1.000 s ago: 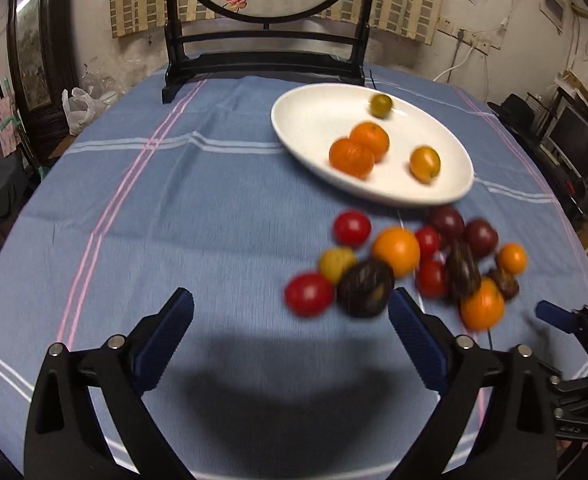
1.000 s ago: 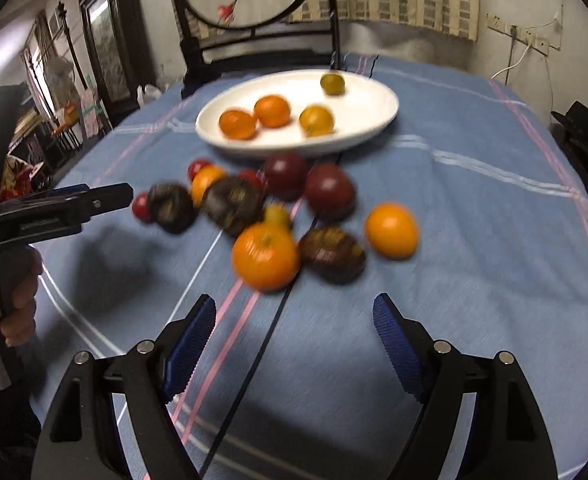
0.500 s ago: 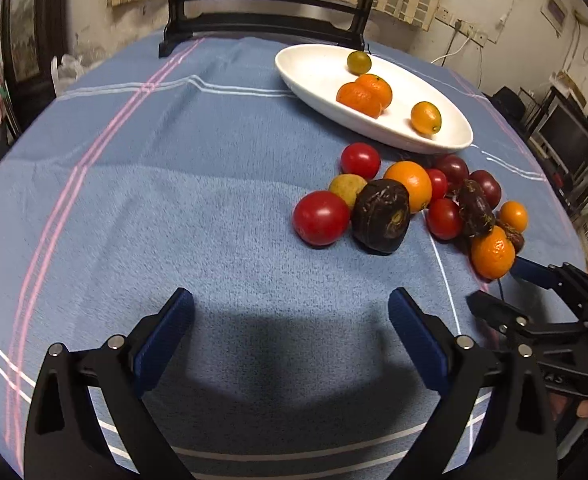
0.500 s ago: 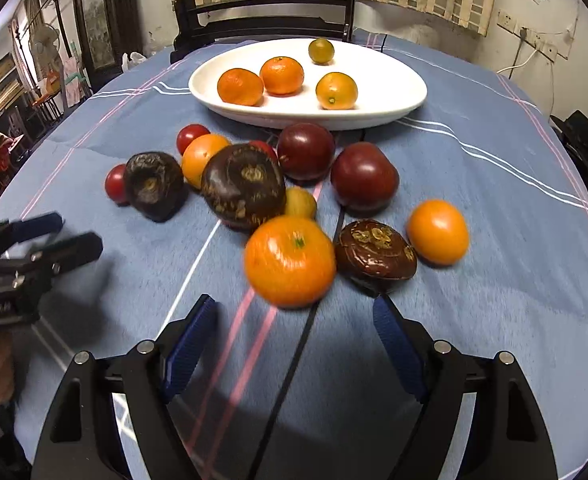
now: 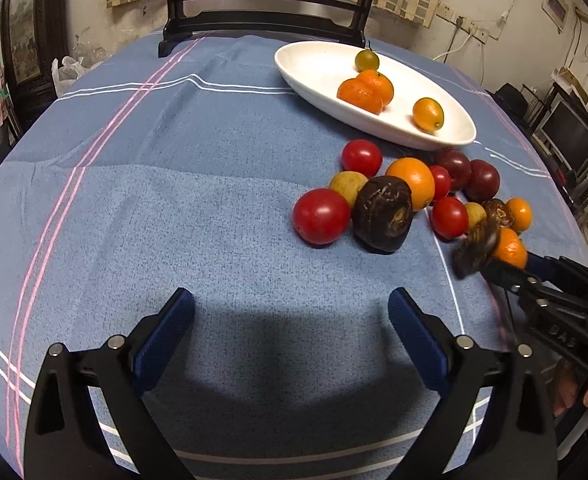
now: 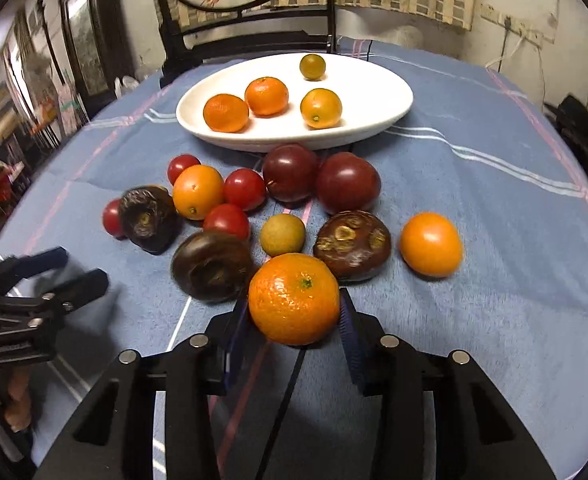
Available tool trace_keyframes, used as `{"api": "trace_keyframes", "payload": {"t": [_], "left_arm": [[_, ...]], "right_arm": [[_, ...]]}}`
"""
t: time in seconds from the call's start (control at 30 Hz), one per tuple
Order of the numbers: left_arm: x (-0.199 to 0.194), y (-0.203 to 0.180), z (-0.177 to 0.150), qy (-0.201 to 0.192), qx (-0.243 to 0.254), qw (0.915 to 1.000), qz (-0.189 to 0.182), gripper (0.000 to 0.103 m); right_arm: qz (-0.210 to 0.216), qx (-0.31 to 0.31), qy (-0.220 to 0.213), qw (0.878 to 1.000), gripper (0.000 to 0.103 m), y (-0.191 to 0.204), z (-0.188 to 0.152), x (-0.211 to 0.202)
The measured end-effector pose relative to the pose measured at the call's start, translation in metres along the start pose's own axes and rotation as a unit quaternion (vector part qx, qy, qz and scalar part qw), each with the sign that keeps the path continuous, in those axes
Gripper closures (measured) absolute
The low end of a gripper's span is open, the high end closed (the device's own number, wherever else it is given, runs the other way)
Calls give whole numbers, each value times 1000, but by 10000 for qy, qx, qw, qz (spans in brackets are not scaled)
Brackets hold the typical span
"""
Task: Organize fruits
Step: 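Grasp a tangerine with the right gripper while the left grasps a red tomato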
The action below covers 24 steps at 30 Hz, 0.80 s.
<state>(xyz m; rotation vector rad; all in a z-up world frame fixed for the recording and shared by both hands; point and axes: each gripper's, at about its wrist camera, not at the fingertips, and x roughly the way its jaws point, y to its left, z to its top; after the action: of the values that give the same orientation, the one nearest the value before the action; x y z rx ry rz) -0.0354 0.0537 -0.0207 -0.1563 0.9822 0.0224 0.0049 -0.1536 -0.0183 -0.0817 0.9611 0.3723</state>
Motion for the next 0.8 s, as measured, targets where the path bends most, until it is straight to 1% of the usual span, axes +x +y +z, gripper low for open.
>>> {"api": "trace_keyframes", "payload": {"t": [0.1,0.17,0.2,0.33,0.37,0.43,0.5,0.57,0.6,0.63,0.67,0.8], "left_arm": [[2,-5,4,-18,168,9998,111,10],[5,-8,6,13,348,9991,236,19],[10,-12,9,60,526,9980,333,21],[17,-16,21,45,833,9958,385,26],[20,-18,25,25,951,9946,404,27],[23,-20,30,31,1032,9939,389,28],[26,-21,34,-13,1099,9936,243,39],[26,-24,34,-119,1214,9925,91,59],[25,-27,33,-155,1281,9916,54,64],[25,-28,32,-184,1315,9911,87,72],[24,-29,32,-204,1318,9910,129,73],[20,-25,30,-140,1190,9928,82,73]], "right_arm": [[288,179,-43,9994,60,-9,-5,-3],[430,277,-59,9987,60,-14,-6,-5],[491,331,-69,9982,60,-17,-6,-5],[590,373,-66,9975,60,-19,-7,-5],[609,357,-69,9975,60,-19,-7,-5],[621,319,-64,9975,60,-18,-8,-5],[604,292,-65,9977,60,-17,-8,-5],[607,289,-80,9977,60,-16,-8,-6],[608,289,-82,9977,60,-17,-9,-6],[607,288,-80,9977,60,-17,-8,-6],[605,285,-80,9977,60,-17,-8,-6],[618,321,-99,9975,60,-18,-9,-7]]}}
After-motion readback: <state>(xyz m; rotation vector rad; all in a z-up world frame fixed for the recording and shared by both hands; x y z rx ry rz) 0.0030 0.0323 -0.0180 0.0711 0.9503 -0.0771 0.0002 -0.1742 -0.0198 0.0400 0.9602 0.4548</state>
